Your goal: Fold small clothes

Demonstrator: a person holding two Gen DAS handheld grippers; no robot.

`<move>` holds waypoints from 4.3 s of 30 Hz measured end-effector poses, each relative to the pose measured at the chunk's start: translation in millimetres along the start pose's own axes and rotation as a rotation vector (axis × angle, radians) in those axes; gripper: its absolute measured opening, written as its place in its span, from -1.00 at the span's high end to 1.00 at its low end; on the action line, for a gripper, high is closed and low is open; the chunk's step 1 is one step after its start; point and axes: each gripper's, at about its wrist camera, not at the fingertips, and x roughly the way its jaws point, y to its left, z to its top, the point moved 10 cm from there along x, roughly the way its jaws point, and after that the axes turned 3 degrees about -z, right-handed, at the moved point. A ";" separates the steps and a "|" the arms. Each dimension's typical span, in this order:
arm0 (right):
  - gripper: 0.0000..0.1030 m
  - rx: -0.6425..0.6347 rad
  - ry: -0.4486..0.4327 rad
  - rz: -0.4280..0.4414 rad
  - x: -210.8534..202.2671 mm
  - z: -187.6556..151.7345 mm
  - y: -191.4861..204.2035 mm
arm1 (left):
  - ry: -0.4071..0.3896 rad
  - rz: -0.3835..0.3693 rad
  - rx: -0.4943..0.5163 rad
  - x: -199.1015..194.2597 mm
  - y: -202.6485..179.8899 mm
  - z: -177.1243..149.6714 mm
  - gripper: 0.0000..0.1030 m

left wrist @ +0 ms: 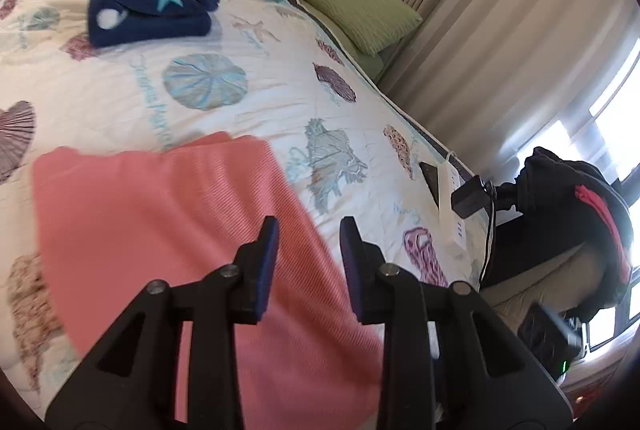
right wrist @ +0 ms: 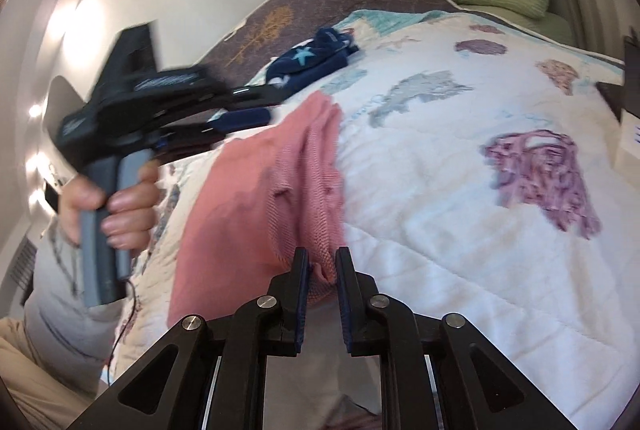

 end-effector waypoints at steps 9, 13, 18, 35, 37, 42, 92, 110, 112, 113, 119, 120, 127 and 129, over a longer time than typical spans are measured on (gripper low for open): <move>0.65 -0.094 -0.020 -0.002 -14.8 14.4 12.9 | -0.027 0.147 -0.017 -45.5 53.0 -54.8 0.27; 0.21 -0.207 -0.001 0.036 -8.1 17.9 41.7 | -0.051 0.189 -0.002 -61.9 61.3 -78.7 0.21; 0.92 -0.248 0.077 -0.010 29.3 18.5 49.7 | -0.068 0.197 0.059 -66.4 56.1 -95.5 0.08; 0.60 -0.068 0.089 0.041 31.1 67.5 26.8 | -0.135 0.160 0.096 -77.4 51.6 -84.6 0.08; 0.60 -0.095 0.099 0.025 47.1 78.1 33.9 | -0.139 0.157 0.105 -74.0 50.6 -77.7 0.07; 0.59 -0.091 0.137 0.009 91.8 102.0 34.1 | -0.108 0.143 0.088 -56.7 57.8 -73.5 0.07; 0.86 -0.179 0.194 -0.074 64.8 10.3 21.5 | -0.018 0.213 0.012 -56.4 86.9 -145.9 -0.19; 0.01 -0.017 0.164 -0.070 20.2 -2.8 0.3 | -0.009 -0.037 -0.140 -66.0 63.6 -170.7 0.44; -0.15 -0.006 0.178 -0.022 24.7 -3.1 2.6 | 0.000 -0.073 -0.190 -63.4 67.9 -173.1 0.33; -0.19 0.006 0.188 0.007 28.2 -3.5 3.6 | 0.002 -0.093 -0.209 -61.6 68.1 -172.4 0.27; 0.77 0.119 0.312 0.208 53.6 -1.1 23.2 | -0.015 -0.092 -0.155 -64.8 50.5 -153.8 0.71; 0.77 0.147 0.298 0.234 49.3 3.9 26.5 | -0.044 -0.101 -0.129 -76.1 43.3 -148.6 0.71; 0.77 0.073 0.257 0.269 -2.2 13.8 45.3 | -0.032 -0.126 -0.041 -106.9 19.9 -164.0 0.71; 0.64 0.015 0.281 0.183 1.4 1.4 40.5 | 0.038 -0.072 -0.031 -93.8 27.0 -184.4 0.70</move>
